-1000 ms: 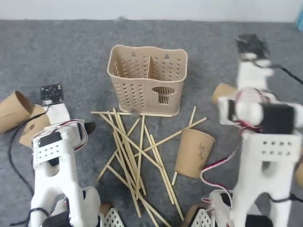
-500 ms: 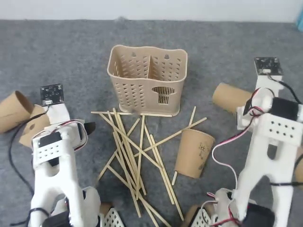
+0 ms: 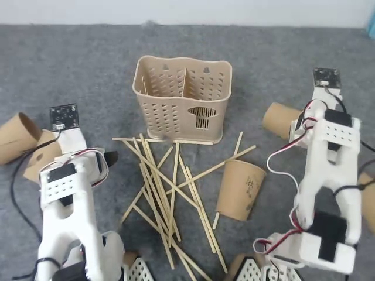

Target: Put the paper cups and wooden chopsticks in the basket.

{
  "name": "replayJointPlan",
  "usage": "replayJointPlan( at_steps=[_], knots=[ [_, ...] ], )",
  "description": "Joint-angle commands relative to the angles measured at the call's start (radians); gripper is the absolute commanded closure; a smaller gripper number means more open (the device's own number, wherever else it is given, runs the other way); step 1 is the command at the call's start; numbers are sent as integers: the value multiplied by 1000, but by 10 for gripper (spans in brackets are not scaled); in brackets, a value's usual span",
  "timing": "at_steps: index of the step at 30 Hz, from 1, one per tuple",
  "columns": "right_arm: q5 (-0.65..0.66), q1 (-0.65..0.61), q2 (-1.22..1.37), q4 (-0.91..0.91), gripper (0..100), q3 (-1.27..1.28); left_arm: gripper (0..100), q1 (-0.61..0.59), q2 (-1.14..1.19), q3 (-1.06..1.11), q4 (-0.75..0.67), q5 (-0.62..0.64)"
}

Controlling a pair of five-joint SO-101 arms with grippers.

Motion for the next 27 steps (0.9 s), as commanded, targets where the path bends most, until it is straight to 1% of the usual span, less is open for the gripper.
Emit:
replayJointPlan(
  at_steps=[1,3,4,7,8,10,11,15,18,22,27],
  knots=[
    [-8,7,16,-61,812,-15,681,12,-28,-1,-23,-9],
    [-8,7,22,-74,820,-15,681,28,-25,-1,-25,-11],
    [-5,7,22,-77,846,-15,681,29,-25,-1,-25,-11],
    [2,7,-1,-77,974,-17,681,28,-25,-1,-25,-11],
    [2,10,-12,-79,998,-17,681,28,-25,-1,-25,-11],
    [2,15,-33,-76,976,-15,681,28,-25,-1,-25,-11],
    [3,16,-45,-74,990,-15,681,28,-25,-1,-25,-11],
    [41,16,-105,-30,991,-9,681,25,-25,-1,-25,-11],
    [51,16,-165,47,991,-14,681,25,-25,-1,-25,-11],
    [55,13,-280,200,991,-18,681,23,-25,-1,-25,-11],
    [219,1,-338,479,991,-92,681,21,-26,1,-20,-11]
  ],
)
